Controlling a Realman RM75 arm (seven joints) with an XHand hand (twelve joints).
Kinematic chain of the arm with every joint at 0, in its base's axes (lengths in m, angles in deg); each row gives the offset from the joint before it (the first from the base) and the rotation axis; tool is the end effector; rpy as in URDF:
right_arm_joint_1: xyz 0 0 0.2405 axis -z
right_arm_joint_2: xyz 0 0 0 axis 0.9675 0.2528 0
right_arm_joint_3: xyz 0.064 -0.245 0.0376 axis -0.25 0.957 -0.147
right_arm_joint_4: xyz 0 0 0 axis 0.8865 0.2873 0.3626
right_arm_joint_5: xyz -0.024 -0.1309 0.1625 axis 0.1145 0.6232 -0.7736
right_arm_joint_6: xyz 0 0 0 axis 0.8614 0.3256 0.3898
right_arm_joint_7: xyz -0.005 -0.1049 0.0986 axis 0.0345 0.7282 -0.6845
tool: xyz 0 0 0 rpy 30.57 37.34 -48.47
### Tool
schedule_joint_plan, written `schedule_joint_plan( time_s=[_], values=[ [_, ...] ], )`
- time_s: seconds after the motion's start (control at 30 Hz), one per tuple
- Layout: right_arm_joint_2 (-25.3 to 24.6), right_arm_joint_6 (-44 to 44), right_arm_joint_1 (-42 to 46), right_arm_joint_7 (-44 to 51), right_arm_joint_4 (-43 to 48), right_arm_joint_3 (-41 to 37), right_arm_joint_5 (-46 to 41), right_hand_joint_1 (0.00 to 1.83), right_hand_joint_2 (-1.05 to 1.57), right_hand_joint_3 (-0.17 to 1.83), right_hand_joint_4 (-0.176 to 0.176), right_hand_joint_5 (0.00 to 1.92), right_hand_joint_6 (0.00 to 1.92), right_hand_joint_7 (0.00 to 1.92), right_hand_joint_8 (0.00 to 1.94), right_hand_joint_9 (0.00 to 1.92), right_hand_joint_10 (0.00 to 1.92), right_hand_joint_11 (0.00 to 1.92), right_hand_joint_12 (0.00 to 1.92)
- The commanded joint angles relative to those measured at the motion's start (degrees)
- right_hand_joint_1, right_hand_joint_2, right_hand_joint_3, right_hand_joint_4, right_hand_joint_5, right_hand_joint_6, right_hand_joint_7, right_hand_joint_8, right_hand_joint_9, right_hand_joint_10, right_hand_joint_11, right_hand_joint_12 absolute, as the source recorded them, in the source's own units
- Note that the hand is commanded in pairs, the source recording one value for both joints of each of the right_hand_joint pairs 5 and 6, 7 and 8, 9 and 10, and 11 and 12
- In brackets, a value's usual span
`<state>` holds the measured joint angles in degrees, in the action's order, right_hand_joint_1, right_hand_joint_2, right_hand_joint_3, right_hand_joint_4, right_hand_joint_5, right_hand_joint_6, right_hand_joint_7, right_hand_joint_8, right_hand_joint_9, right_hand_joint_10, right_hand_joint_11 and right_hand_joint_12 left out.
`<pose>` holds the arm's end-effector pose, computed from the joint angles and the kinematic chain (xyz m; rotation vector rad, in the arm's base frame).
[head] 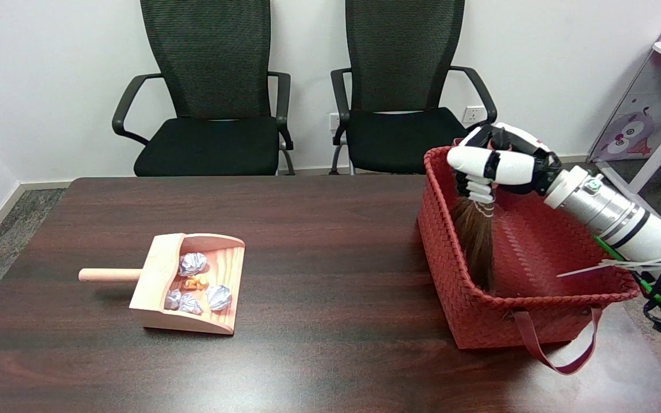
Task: Place the broom in the basket.
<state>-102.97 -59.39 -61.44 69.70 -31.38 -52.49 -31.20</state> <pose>-0.1814 -0.2841 0.4420 1.7009 -1.2729 1.0332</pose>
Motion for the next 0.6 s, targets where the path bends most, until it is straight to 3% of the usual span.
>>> schedule_joint_plan(
  time_s=[0.03, 0.07, 0.1, 0.13, 0.2, 0.27, 0.3, 0.33, 0.37, 0.4, 0.5, 0.6],
  values=[
    [-4.06, 3.32, -2.23, 2.16, -1.94, 1.82, 2.44, 0.93, 1.57, 0.76, 0.176, 1.92, 1.92, 1.92, 1.92, 1.92, 1.92, 1.92, 1.92],
    [-4.06, 3.32, -2.23, 2.16, -2.00, 1.75, 2.44, 0.91, 1.57, 0.79, 0.176, 1.92, 1.92, 1.92, 1.92, 1.92, 1.92, 1.92, 1.92],
    [-4.06, 3.27, -2.23, 2.16, -2.00, 1.73, 2.44, 0.86, 1.57, 1.02, 0.095, 1.74, 1.74, 1.74, 1.74, 1.87, 1.87, 1.92, 1.92],
    [-4.06, 3.15, -2.23, 2.16, -2.00, 1.64, 2.44, 0.82, 1.57, 1.23, 0.066, 1.61, 1.61, 1.61, 1.61, 1.79, 1.79, 1.92, 1.92],
    [-4.06, 3.15, -2.34, 2.16, -2.00, 1.58, 2.44, 0.78, 1.54, 1.58, 0.101, 1.43, 1.43, 1.43, 1.43, 1.64, 1.64, 1.90, 1.90],
    [-4.06, 2.98, -2.60, 2.16, -2.00, 1.58, 2.44, 0.81, 1.35, 1.78, 0.164, 1.29, 1.29, 1.29, 1.29, 1.52, 1.52, 1.83, 1.83],
    [-4.06, 2.92, -2.71, 2.16, -2.00, 1.58, 2.44, 0.85, 1.24, 1.83, 0.167, 1.23, 1.23, 1.23, 1.23, 1.46, 1.46, 1.78, 1.78],
    [-4.06, 2.80, -2.88, 2.16, -2.00, 1.53, 2.44, 0.89, 1.15, 1.83, 0.099, 1.15, 1.15, 1.15, 1.15, 1.38, 1.38, 1.74, 1.74],
    [-4.06, 2.79, -3.02, 2.18, -2.00, 1.36, 2.44, 0.94, 1.04, 1.83, -0.059, 1.07, 1.07, 1.07, 1.07, 1.29, 1.29, 1.68, 1.68],
    [-4.06, 2.79, -3.02, 2.26, -2.02, 1.20, 2.44, 0.97, 0.98, 1.83, -0.176, 1.01, 1.01, 1.01, 1.01, 1.22, 1.22, 1.64, 1.64],
    [-4.06, 2.79, -3.19, 3.43, -2.30, 0.81, 2.33, 0.97, 0.78, 1.82, -0.176, 0.88, 0.88, 0.88, 0.88, 0.91, 0.91, 1.51, 1.51],
    [-4.06, 2.79, -3.20, 4.43, -2.72, 0.19, 2.26, 0.93, 0.57, 1.73, -0.161, 0.78, 0.78, 0.78, 0.78, 0.72, 0.72, 1.23, 1.23]
  ],
)
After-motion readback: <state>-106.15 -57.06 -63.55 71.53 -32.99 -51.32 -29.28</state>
